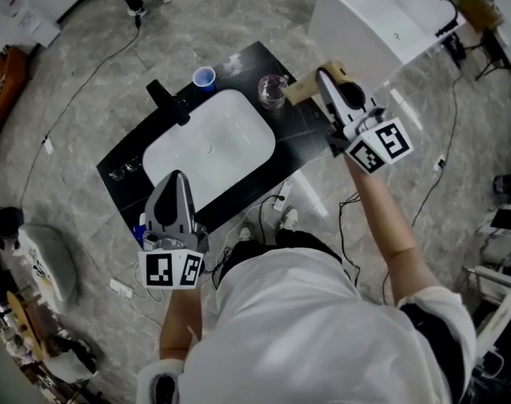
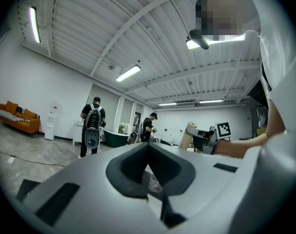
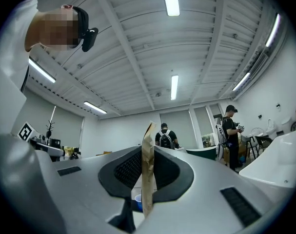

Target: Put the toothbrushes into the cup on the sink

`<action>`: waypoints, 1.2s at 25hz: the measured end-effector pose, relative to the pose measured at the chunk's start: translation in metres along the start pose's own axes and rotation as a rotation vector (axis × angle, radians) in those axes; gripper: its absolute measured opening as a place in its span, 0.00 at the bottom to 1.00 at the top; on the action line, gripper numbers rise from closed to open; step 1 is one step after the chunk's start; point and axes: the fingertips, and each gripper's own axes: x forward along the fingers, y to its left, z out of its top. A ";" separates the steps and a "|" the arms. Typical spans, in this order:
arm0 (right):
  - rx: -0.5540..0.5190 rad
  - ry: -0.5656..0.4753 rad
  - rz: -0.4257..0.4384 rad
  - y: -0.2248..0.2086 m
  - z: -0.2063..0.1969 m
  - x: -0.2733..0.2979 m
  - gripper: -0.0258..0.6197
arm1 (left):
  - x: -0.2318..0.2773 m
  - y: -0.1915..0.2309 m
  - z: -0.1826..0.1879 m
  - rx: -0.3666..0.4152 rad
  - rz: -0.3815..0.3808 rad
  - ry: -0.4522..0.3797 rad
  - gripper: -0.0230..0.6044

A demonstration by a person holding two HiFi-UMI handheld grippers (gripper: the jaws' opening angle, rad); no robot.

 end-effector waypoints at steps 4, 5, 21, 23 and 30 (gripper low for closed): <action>-0.021 0.025 0.029 -0.008 -0.019 0.022 0.13 | 0.000 0.004 -0.003 0.003 0.025 0.012 0.03; -0.026 0.030 0.037 -0.009 -0.025 0.027 0.13 | 0.000 0.005 -0.005 0.003 0.030 0.016 0.03; 0.010 0.166 0.026 -0.051 -0.127 0.077 0.13 | -0.002 0.012 -0.007 -0.019 0.103 -0.007 0.03; 0.025 0.174 0.015 -0.055 -0.136 0.078 0.13 | -0.004 0.014 -0.010 -0.022 0.117 0.001 0.03; 0.076 0.202 -0.021 -0.069 -0.171 0.075 0.13 | -0.006 0.015 -0.019 -0.026 0.151 0.026 0.03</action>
